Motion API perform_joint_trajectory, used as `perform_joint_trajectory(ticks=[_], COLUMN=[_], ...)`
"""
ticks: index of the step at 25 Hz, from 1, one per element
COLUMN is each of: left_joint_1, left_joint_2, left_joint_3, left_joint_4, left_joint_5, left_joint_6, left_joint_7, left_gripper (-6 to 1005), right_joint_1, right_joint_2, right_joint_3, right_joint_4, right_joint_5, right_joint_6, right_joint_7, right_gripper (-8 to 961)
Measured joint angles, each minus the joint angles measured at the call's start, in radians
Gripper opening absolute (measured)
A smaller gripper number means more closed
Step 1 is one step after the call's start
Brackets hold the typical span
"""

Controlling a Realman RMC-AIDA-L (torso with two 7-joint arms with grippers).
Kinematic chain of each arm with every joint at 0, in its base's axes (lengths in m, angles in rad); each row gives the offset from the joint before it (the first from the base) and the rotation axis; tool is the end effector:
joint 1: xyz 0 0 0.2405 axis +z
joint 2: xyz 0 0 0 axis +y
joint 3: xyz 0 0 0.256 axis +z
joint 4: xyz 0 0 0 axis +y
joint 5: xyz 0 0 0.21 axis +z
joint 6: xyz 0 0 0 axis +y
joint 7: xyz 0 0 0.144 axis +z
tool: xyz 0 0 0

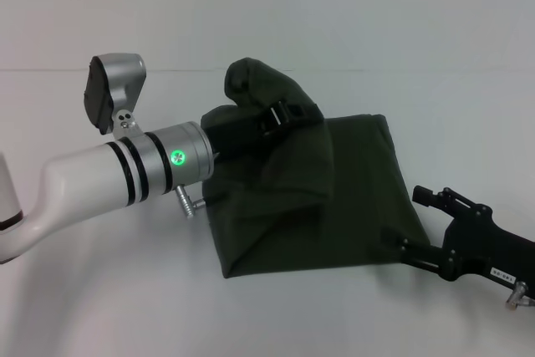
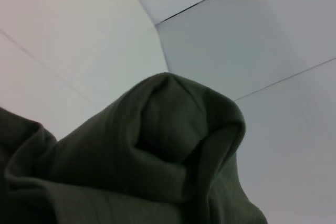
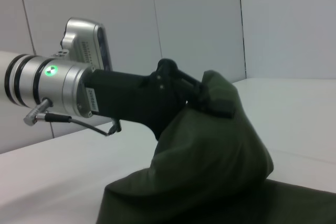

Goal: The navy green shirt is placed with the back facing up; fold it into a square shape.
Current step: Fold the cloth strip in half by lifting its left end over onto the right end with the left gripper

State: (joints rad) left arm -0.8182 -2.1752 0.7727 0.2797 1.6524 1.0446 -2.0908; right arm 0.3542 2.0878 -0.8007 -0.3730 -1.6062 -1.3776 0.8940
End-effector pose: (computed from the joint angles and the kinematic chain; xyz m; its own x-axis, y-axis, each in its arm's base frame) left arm -0.1839 0.3960 -0.0919 -0.0118 0.8162 0.5776 0.9083 -0.2328 0.3475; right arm 0.3156 0.2843 -0.0349 0.7451 -0.2150 -0.6314 -0.5305 -0.7648 -0.3655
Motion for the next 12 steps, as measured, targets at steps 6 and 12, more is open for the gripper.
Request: perform_joint_trajectory(ticks=[6,12], left_joint_1=[-0.078,-0.116], left_joint_2=[-0.001,-0.001], left_joint_3=[0.000,-0.006], left_joint_4=[-0.096,-0.160], left_joint_5=[-0.031,-0.033], left_joint_6=[-0.020,-0.075], left_joint_7=[0.096,0.162], left_gripper=[79,81], right_joint_1=[-0.007,-0.009], right_joint_2=[-0.002,-0.002], right_joint_3=[0.000,0.000], right_joint_4=[-0.006,-0.005], right_joint_5=[0.001,0.005], right_joint_6=[-0.001,-0.001], right_joint_7=[0.000,0.000], right_gripper=[925,924])
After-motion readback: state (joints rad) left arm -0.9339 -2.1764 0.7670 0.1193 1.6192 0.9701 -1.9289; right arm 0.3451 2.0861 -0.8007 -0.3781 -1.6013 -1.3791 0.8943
